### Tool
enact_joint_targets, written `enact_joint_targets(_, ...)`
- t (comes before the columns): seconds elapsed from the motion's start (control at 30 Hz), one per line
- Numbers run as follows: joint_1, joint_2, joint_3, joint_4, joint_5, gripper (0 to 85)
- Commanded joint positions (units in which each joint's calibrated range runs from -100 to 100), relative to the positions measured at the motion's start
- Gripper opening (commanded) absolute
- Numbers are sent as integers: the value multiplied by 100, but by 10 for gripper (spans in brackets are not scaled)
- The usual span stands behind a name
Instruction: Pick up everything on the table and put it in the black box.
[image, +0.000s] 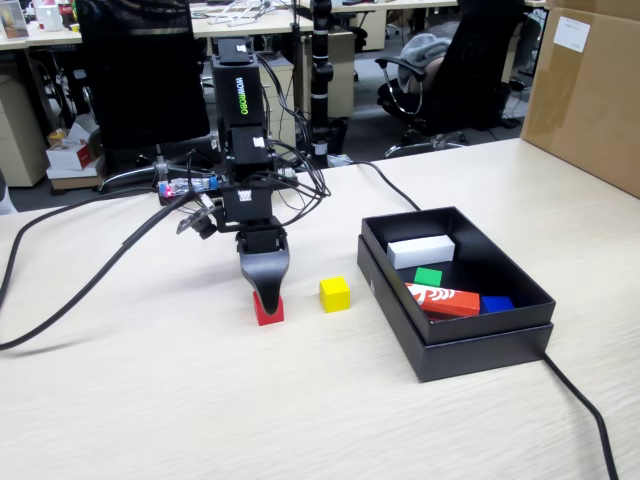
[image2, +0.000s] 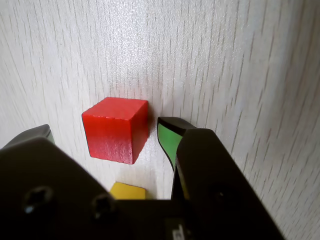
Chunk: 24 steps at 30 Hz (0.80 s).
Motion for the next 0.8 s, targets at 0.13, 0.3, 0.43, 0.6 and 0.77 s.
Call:
enact_joint_targets(0.13, -24, -51, -2, 280, 5, 279)
enact_joint_targets(0.3, -34, -73, 16, 324, -10, 92)
enact_joint_targets(0.43, -44, -142, 43, 324, -10, 66)
enact_joint_targets(0.6, -34, -773, 252, -108, -10, 66)
enact_joint_targets(0.77, 283, -2391, 533, -1067, 10, 68)
